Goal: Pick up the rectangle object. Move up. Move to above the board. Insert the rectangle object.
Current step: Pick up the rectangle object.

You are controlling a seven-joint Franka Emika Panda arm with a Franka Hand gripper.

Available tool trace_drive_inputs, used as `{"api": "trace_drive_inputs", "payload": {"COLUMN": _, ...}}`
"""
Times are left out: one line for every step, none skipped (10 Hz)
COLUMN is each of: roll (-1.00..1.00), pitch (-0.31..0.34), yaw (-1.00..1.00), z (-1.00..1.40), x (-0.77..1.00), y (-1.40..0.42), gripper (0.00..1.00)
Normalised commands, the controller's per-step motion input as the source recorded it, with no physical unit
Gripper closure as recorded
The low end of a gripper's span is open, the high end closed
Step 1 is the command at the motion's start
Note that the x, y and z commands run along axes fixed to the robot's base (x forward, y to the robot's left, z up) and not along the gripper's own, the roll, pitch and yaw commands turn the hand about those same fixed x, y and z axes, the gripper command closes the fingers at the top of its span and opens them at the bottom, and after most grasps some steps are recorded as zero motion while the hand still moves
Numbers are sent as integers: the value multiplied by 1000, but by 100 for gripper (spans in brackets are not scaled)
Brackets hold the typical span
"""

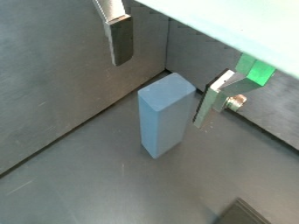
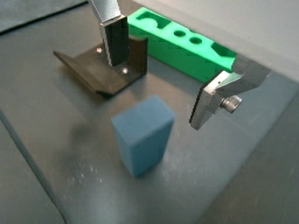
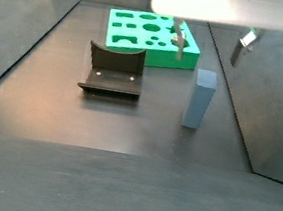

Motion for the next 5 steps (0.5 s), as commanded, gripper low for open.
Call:
{"api": "trace_drive_inputs", "payload": {"roll": 0, "pitch": -36, "yaw": -106, "z": -334, "x": -183, "y": 166, "gripper": 0}}
{"api": "trace_drive_inputs", "payload": {"roll": -60, "pitch": -49, "yaw": -251, "z": -317, "x": -20, "y": 143, "gripper": 0}}
{"api": "trace_drive_inputs", "payload": {"roll": -100, "pitch": -56, "yaw": -354, "z": -303, "x": 0, "y": 151, "gripper": 0}}
{"api": "trace_drive_inputs", "payload": {"roll": -161, "pitch": -70, "yaw": -374, "z": -249, "x": 0, "y": 157, "gripper": 0}}
{"api": "trace_drive_inputs", "payload": {"roll": -131, "pitch": -84, "yaw": -340, "z": -380, "x": 0, "y": 186, "gripper": 0}}
